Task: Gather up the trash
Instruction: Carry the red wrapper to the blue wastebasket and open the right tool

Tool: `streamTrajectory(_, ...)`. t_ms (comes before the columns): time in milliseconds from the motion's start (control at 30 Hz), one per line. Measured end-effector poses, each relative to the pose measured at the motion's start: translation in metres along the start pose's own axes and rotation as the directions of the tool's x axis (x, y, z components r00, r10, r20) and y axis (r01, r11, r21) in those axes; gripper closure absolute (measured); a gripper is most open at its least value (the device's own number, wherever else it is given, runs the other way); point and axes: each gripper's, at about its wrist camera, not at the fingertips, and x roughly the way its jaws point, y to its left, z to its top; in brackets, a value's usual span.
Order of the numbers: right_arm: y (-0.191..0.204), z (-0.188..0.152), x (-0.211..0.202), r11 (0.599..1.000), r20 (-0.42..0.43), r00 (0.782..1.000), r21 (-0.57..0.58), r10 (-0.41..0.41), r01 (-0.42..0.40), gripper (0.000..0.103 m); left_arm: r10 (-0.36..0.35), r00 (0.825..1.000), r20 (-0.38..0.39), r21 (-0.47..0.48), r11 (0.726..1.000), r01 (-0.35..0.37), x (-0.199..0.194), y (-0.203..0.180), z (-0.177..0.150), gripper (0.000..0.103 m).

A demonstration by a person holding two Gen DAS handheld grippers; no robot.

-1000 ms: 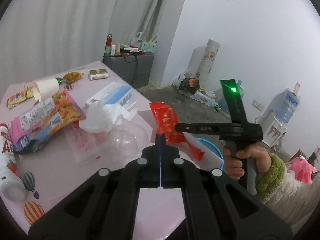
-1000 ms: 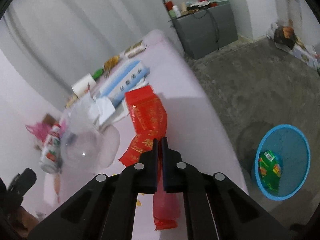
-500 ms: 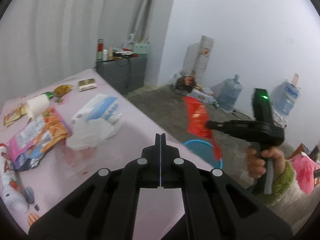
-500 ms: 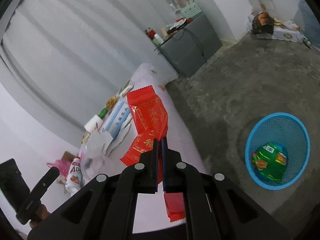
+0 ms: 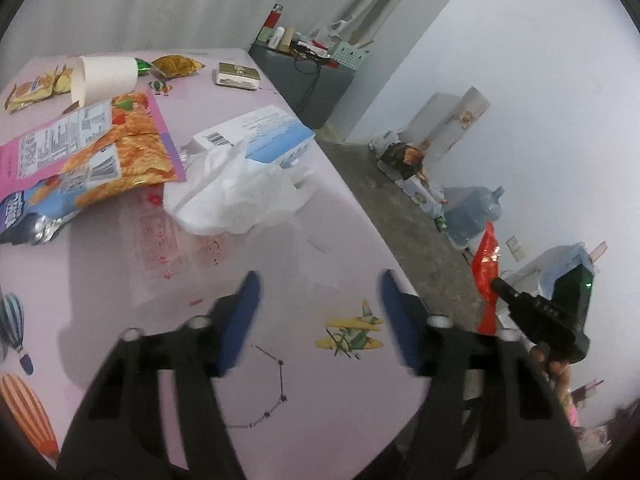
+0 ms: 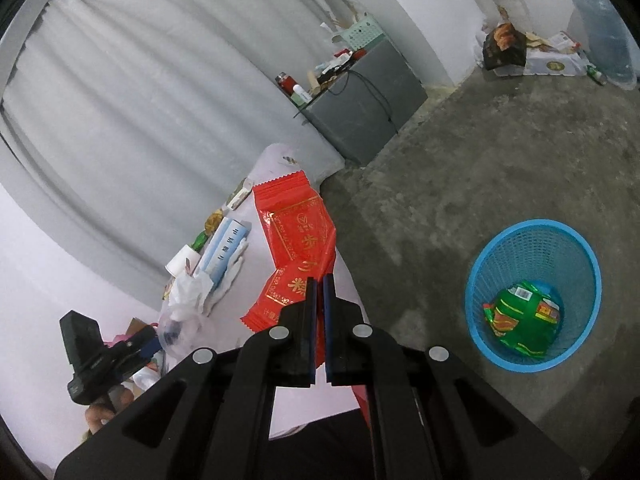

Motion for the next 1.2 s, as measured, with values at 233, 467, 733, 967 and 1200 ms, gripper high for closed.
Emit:
streamTrajectory(233,-0.019,0.004,-0.012,0.999,0.038,0.999,0.032,-0.024,0.023,0.1,-0.009,0.999,-0.032,0.095,0.995,0.012,0.015,-0.029,0.0,0.099)
streamTrajectory(467,-0.061,0.01,-0.025,0.986,0.076,0.989,0.115,-0.127,0.118,0.1,-0.116,0.993,-0.039,0.29,0.949,0.122,0.029,-0.113,0.004,0.099)
streamTrajectory(733,-0.139,0.002,-0.018,0.91,0.024,0.954,0.309,-0.299,0.278,0.1,-0.224,0.935,-0.275,0.331,0.891,0.31,0.141,-0.206,0.0,0.099)
streamTrajectory(967,-0.2,-0.004,0.011,0.847,-0.039,0.937,0.416,-0.346,0.33,0.089,-0.149,0.88,-0.45,0.395,0.851,0.346,0.255,-0.274,-0.03,0.08)
streamTrajectory(1200,-0.252,-0.021,0.031,0.761,-0.117,0.898,0.49,-0.424,0.424,0.056,-0.054,0.896,-0.44,0.439,0.858,0.267,0.297,-0.285,-0.05,0.051)
